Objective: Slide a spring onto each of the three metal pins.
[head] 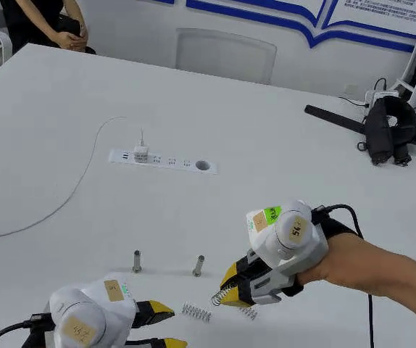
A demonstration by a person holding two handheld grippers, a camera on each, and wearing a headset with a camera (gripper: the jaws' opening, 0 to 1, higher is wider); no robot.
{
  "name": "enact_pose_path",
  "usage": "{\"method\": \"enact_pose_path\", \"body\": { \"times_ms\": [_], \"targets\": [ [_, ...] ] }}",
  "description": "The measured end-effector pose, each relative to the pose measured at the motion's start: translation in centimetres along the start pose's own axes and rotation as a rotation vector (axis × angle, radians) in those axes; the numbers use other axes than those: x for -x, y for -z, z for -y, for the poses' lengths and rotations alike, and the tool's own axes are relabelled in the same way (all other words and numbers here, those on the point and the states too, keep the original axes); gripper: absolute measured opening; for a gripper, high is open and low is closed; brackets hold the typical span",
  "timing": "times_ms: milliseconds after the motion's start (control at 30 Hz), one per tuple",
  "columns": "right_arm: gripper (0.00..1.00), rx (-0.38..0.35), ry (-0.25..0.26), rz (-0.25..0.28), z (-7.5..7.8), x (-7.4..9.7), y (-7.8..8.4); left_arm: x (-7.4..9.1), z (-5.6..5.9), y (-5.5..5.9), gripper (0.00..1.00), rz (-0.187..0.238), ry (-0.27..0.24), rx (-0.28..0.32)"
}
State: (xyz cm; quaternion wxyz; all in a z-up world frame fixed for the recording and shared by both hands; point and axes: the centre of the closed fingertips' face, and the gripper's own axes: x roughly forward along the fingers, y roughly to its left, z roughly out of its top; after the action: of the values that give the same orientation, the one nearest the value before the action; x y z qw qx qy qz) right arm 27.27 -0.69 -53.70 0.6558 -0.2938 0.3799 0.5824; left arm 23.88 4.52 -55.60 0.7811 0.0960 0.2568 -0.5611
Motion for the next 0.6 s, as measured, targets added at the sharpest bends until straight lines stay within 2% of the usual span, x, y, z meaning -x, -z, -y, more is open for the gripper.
{"method": "enact_pose_path", "body": {
  "times_ms": [233,367,500,600],
  "targets": [
    [0.12,-0.028,0.014,-0.018,1.9,-1.1,-0.4,0.8,-1.8,1.5,0.36,-0.014,-0.07,0.041],
    [0.12,-0.05,0.018,-0.023,2.6,-1.9,-0.6,1.3,-2.5,2.3,0.39,-0.021,-0.101,0.065],
    [0.12,-0.048,0.007,-0.028,2.8,-3.1,-0.9,1.8,-3.1,3.1,0.46,-0.031,-0.132,0.091],
    [0.12,-0.044,-0.002,-0.039,3.1,-3.9,-1.0,2.2,-3.6,3.5,0.47,-0.03,-0.152,0.112]
  ]
}}
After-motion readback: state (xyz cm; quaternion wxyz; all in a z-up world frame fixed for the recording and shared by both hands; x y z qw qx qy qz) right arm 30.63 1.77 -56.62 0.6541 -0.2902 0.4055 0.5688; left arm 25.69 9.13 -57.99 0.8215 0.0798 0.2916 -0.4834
